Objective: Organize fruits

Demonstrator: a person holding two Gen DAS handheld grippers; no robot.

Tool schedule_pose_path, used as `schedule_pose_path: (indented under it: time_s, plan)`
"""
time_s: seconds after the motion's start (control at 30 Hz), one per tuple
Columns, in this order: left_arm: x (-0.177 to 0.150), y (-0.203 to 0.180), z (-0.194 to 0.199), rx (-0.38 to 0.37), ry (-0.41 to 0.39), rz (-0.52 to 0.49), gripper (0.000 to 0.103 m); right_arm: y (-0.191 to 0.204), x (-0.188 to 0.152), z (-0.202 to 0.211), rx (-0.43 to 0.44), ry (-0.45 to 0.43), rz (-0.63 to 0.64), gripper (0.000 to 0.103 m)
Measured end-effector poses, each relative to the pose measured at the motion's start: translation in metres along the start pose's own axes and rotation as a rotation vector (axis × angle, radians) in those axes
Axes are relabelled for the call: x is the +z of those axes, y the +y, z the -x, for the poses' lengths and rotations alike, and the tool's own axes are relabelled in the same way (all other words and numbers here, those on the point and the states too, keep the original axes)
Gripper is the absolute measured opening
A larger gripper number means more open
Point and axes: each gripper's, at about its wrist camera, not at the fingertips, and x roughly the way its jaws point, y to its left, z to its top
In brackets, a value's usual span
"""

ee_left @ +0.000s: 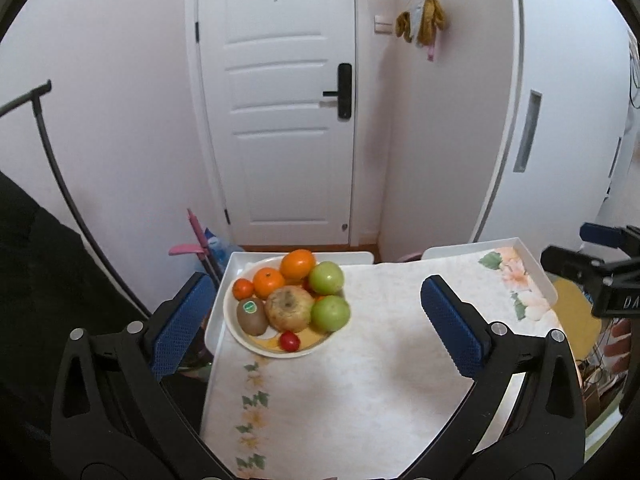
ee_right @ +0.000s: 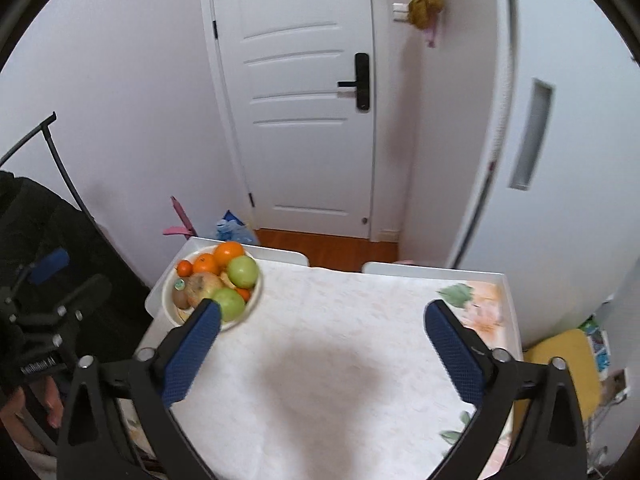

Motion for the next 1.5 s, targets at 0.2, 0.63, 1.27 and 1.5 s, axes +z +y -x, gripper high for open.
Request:
schedule_pose_path:
  time_s: [0.2,0.63,1.27,1.5]
  plan:
    - [-0.011,-0.018,0.015,0.011,-0.007,0.005,0.103,-0.013,-0.021,0.021,-0.085,-0.026,-0.022,0.103]
    - [-0.01,-0.034,0.019,0.014,-0.013,-0.012,0.103,-0.024,-0.036,0.034,-0.142,-0.027,-0.046,0.103]
    - [-0.009,-0.037,0.021,0.008,-0.013,-0.027,0.103,-0.029,-0.037,0.037,-0.166,-0.032,-0.074,0.103]
    - [-0.009,-0.037,0.021,0.01,-0.014,-0.027,0.103,-0.029,-0.037,0.037,-0.167,-0.034,-0.074,0.103]
